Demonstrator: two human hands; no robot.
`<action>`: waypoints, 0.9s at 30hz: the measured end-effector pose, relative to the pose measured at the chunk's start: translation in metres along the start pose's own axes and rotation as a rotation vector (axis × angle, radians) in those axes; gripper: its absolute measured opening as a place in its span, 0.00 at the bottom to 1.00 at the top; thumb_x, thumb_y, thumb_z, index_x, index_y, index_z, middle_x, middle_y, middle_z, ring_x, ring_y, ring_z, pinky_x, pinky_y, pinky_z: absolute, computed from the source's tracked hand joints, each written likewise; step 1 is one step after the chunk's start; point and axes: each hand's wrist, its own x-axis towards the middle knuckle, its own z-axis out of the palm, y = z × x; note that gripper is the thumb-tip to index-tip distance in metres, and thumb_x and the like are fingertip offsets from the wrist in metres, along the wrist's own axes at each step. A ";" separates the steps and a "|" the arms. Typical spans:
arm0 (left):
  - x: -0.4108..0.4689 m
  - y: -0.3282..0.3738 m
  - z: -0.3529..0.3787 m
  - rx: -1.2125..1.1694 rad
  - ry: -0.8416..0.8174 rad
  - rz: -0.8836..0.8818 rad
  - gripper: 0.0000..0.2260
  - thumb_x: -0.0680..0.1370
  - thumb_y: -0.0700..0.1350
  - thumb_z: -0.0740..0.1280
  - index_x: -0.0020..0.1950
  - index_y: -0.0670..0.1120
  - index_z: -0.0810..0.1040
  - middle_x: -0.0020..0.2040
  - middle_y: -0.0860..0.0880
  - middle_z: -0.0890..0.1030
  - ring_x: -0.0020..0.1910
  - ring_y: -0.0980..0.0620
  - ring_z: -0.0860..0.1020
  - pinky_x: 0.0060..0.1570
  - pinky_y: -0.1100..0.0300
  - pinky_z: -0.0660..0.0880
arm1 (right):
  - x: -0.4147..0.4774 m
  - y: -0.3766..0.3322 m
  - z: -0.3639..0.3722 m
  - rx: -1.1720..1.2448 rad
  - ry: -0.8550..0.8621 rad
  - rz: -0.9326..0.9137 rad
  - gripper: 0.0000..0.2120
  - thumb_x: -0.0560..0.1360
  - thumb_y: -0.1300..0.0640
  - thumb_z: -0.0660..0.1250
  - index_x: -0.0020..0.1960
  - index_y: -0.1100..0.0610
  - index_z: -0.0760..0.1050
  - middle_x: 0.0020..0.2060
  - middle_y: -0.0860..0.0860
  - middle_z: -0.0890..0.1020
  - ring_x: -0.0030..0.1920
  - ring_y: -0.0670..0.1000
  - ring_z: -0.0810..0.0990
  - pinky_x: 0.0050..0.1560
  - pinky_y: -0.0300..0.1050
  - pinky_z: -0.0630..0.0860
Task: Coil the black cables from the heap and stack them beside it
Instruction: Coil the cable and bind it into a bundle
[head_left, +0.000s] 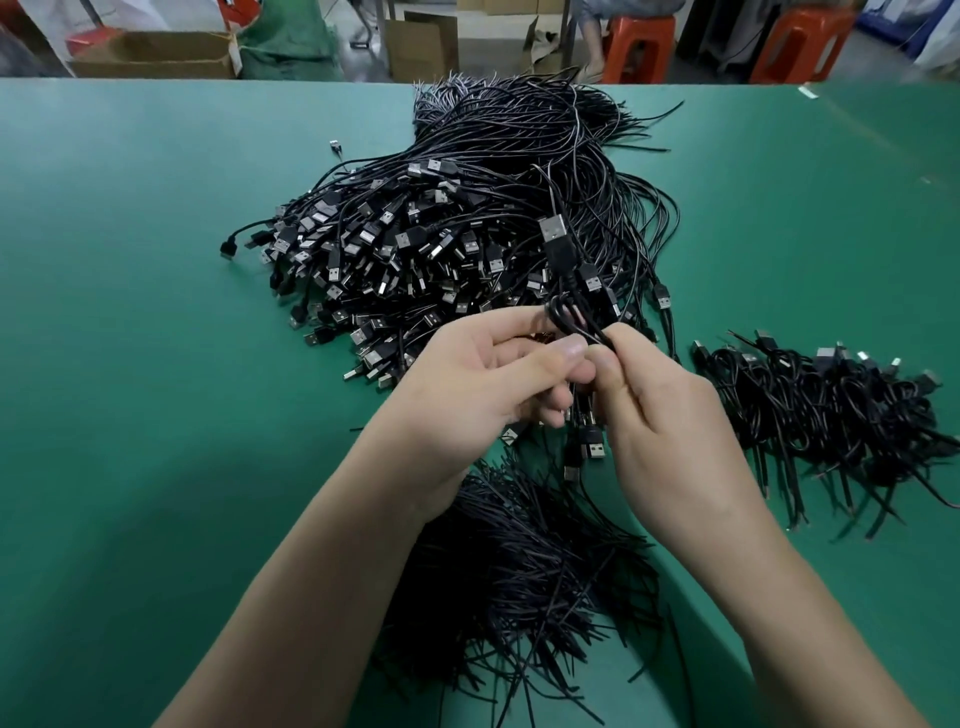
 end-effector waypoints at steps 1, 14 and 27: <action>0.001 -0.001 -0.001 -0.041 -0.004 -0.010 0.04 0.80 0.41 0.70 0.51 0.43 0.84 0.41 0.49 0.85 0.35 0.59 0.78 0.38 0.67 0.77 | 0.000 -0.001 0.001 0.031 -0.015 0.006 0.15 0.83 0.44 0.53 0.39 0.46 0.65 0.29 0.45 0.73 0.26 0.45 0.66 0.27 0.40 0.64; 0.005 -0.009 -0.010 -0.129 0.002 -0.084 0.08 0.74 0.48 0.73 0.48 0.46 0.88 0.43 0.48 0.86 0.38 0.58 0.81 0.43 0.66 0.80 | 0.001 0.000 -0.002 0.105 -0.046 0.014 0.15 0.85 0.47 0.54 0.41 0.48 0.68 0.30 0.43 0.73 0.29 0.44 0.67 0.29 0.42 0.65; 0.007 -0.014 -0.006 -0.227 -0.029 -0.025 0.07 0.76 0.44 0.70 0.48 0.48 0.88 0.42 0.50 0.83 0.44 0.51 0.73 0.41 0.64 0.69 | 0.002 -0.014 -0.012 0.652 -0.243 0.197 0.18 0.86 0.52 0.53 0.40 0.56 0.69 0.28 0.46 0.65 0.27 0.45 0.60 0.26 0.33 0.61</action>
